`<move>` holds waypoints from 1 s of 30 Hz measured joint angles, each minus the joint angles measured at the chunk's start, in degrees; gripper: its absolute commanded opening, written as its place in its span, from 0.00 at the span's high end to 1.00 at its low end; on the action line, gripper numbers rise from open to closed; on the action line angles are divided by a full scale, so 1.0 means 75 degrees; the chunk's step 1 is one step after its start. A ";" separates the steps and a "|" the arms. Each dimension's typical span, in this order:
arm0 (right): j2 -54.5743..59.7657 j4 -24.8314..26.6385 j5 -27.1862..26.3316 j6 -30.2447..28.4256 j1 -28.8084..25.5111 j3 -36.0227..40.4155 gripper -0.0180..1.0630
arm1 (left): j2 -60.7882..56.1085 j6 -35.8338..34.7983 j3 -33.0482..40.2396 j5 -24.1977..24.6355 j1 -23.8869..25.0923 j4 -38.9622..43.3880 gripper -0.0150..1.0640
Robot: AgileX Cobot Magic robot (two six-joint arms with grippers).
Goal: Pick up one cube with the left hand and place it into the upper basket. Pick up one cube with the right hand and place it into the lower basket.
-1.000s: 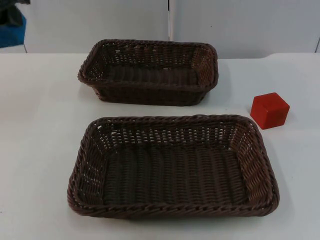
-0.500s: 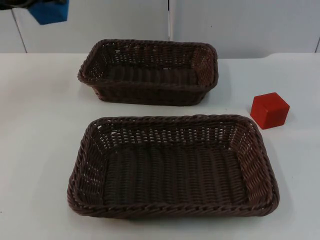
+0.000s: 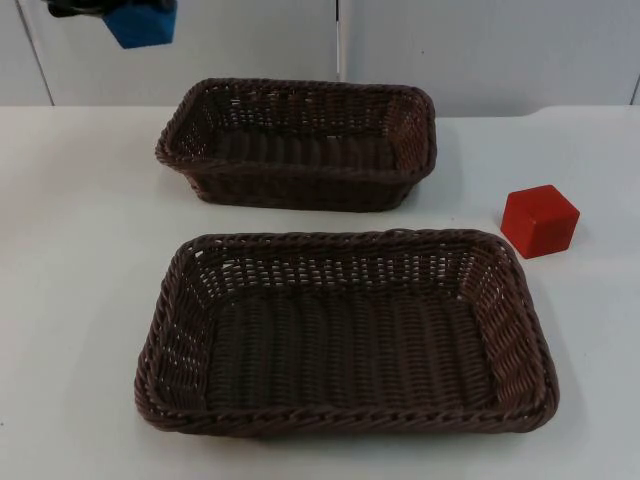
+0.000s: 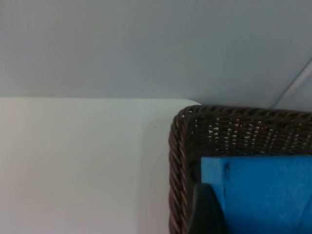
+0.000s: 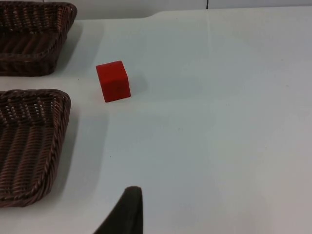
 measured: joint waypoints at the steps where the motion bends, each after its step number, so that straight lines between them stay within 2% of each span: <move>1: 0.0000 -0.0041 0.0000 0.0000 0.0000 0.0000 0.02 | 0.0118 0.0022 -0.0106 0.0032 -0.0041 -0.0021 0.99; 5: 0.0000 0.0000 0.0000 0.0000 0.0000 0.0000 0.02 | 0.0547 0.0580 -0.0433 -0.0003 -0.0389 -0.0052 0.99; 13: 0.0000 0.0000 0.0000 0.0000 0.0000 0.0000 0.02 | 0.1346 0.0841 -0.1081 -0.0072 -0.0881 -0.0247 0.99; 20: 0.0000 -0.0041 0.0000 0.0000 0.0000 0.0000 0.02 | 0.2064 0.0854 -0.1558 -0.0358 -0.0904 -0.0611 0.99; 30: 0.0000 0.0000 0.0000 0.0000 0.0000 0.0000 0.02 | 0.2605 0.0854 -0.1628 -0.0380 -0.0904 -0.0982 0.99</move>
